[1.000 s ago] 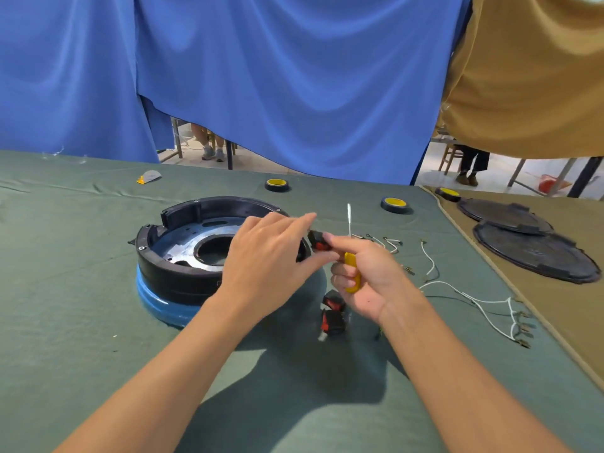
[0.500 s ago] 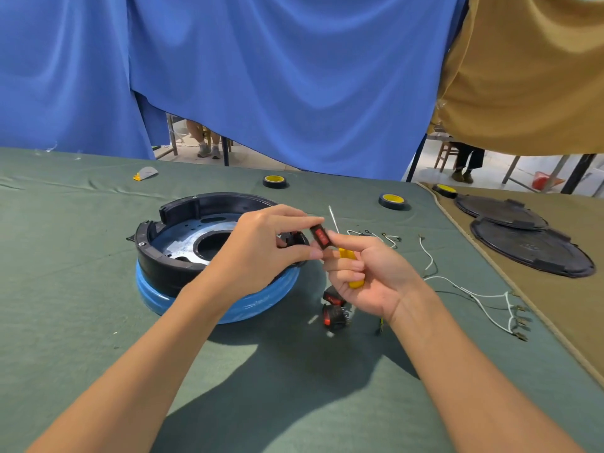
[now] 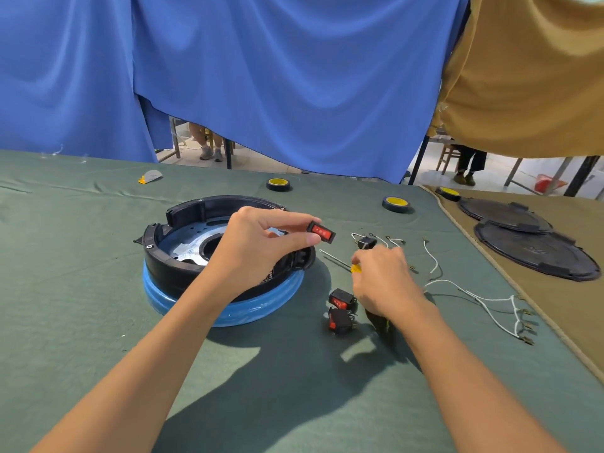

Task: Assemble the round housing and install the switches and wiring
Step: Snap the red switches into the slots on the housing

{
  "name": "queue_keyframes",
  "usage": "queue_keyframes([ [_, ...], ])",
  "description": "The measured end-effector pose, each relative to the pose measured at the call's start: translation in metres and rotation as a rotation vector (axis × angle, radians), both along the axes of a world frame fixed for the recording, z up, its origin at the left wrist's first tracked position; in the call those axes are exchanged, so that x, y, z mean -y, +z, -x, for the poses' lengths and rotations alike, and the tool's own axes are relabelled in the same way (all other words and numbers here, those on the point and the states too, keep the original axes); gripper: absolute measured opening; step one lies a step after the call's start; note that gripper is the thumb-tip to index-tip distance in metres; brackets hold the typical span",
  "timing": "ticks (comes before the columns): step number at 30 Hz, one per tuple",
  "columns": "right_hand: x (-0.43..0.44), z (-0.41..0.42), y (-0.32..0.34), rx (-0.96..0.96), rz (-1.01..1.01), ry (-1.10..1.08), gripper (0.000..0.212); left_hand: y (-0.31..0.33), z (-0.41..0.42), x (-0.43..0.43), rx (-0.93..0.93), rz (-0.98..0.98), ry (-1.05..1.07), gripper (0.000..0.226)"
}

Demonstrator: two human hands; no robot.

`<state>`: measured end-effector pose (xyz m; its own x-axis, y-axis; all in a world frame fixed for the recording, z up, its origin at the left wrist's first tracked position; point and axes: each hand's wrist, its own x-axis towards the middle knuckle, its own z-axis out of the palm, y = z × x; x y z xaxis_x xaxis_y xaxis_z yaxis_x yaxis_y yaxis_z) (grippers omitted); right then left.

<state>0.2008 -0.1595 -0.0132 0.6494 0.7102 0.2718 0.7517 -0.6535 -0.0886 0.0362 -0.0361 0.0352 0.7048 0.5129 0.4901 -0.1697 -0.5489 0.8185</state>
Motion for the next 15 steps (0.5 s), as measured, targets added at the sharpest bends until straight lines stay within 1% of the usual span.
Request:
queue_keyframes([
  [1,0.0,-0.001,0.003,0.027,-0.096,0.019,0.03,0.0,0.0,0.0,-0.002,0.004,-0.001,0.027],
  [3,0.002,0.005,0.014,-0.031,-0.479,0.119,0.027,-0.001,0.0,0.0,-0.017,0.009,0.004,0.024],
  [4,0.004,0.011,0.02,-0.081,-0.678,0.224,0.024,-0.001,0.0,0.0,-0.025,0.01,0.008,0.023],
  [5,0.005,0.019,0.026,-0.113,-0.806,0.347,0.023,-0.001,-0.001,0.0,-0.028,0.008,0.014,0.022],
  [6,0.006,0.027,0.032,-0.122,-0.859,0.468,0.024,-0.001,-0.001,0.0,-0.026,0.004,0.018,0.021],
  [7,0.007,0.034,0.035,-0.12,-0.865,0.568,0.025,-0.001,-0.001,0.0,-0.022,-0.001,0.019,0.021],
  [9,0.007,0.043,0.036,-0.09,-0.829,0.666,0.027,0.0,-0.001,0.0,-0.02,-0.018,0.018,0.019],
  [13,0.002,0.046,0.032,0.064,-0.821,0.646,0.023,0.0,0.0,-0.002,-0.061,-0.056,0.048,0.02],
  [15,0.0,0.047,0.029,0.122,-0.807,0.632,0.023,-0.001,0.0,-0.003,-0.085,-0.047,0.054,0.024],
])
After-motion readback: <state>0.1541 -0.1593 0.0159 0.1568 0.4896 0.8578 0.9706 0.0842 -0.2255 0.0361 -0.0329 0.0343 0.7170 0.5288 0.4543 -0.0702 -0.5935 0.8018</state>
